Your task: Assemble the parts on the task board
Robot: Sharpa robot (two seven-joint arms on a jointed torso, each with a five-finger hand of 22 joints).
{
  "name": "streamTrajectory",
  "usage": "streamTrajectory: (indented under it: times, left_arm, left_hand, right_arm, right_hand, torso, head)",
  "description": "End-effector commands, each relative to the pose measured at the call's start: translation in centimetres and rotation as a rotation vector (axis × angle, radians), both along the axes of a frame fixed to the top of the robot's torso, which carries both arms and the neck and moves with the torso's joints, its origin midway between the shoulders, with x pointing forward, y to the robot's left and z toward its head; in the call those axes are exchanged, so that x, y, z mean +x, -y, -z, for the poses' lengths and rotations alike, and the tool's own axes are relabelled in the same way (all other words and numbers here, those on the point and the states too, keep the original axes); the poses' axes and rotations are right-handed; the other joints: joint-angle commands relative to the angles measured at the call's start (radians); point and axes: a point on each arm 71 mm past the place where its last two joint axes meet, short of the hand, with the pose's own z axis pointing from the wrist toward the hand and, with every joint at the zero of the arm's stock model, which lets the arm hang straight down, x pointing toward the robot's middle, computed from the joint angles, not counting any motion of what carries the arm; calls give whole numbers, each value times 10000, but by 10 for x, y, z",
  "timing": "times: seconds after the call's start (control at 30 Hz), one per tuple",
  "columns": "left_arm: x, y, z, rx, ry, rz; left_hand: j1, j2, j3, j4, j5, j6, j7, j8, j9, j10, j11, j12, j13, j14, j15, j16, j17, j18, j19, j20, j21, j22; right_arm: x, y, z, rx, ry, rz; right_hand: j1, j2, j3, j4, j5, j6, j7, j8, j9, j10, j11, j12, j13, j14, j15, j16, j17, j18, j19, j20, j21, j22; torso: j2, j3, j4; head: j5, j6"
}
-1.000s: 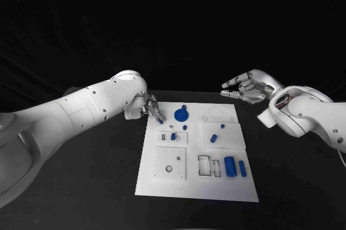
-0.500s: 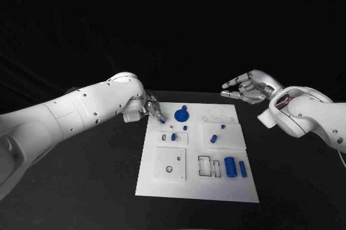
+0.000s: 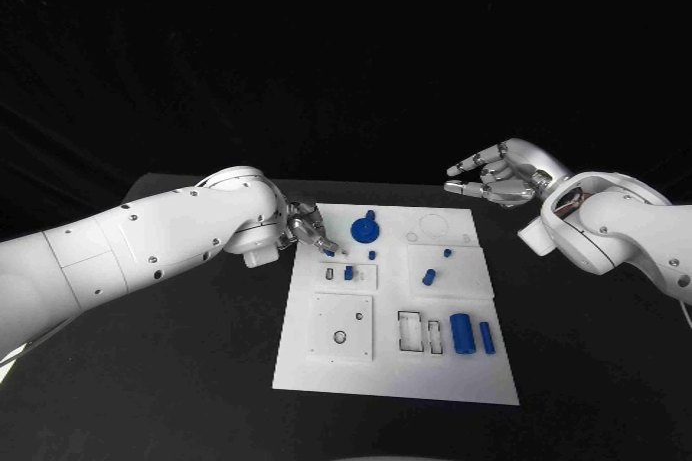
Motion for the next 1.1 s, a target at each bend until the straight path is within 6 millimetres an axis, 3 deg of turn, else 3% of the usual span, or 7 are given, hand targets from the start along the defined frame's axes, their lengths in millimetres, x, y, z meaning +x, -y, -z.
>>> streamTrajectory:
  times: [0.03,0.2,0.4,1.1]
  left_arm:
    - [-4,1,-1,34,755,-221]
    - [-14,1,7,257,712,-148]
    - [-22,4,13,527,610,20]
    - [-26,2,20,1347,20,120]
  left_hand:
    - [-22,-88,1429,-1364,36,86,-33,69,23,91,17,76,20,1051,2,30,2633,-98,482,6,51,1045]
    - [-34,-97,1456,-1372,36,94,-35,72,26,103,15,91,36,1051,0,30,2633,-98,483,4,51,1046]
    - [-55,-113,1501,-1386,37,105,-37,76,30,112,12,93,37,1051,-2,30,2633,-100,487,2,56,1053]
    - [-107,-161,1637,-1436,43,129,-42,89,43,124,5,82,24,1051,-7,30,2633,-105,499,-2,73,1079]
  right_arm:
    - [-1,-1,1,-110,-8,-174]
    - [-1,-1,3,-109,-44,-186]
    - [-1,-2,4,-109,-76,-204]
    - [-1,-2,5,-110,-99,-207]
  right_hand:
    - [-38,60,-46,1,-6,-28,-40,35,16,-77,-4,-52,752,703,-33,-63,1091,97,-69,-8,-50,-9]
    - [-38,60,-46,1,-6,-28,-40,35,16,-77,-4,-52,752,703,-33,-63,1091,97,-69,-8,-50,-9]
    - [-38,60,-46,1,-6,-28,-40,35,16,-77,-4,-52,752,703,-33,-63,1091,97,-69,-8,-50,-9]
    - [-61,59,-70,7,-4,-28,-39,36,16,-79,-4,-55,749,703,-32,-66,1088,97,-69,-8,-54,-13]
  torso:
    - [-22,-6,48]
    - [-16,-19,38]
    - [-4,-6,14]
    - [-13,-4,25]
  head:
    - [0,-42]
    - [20,-70]
    - [30,-76]
    - [28,-153]
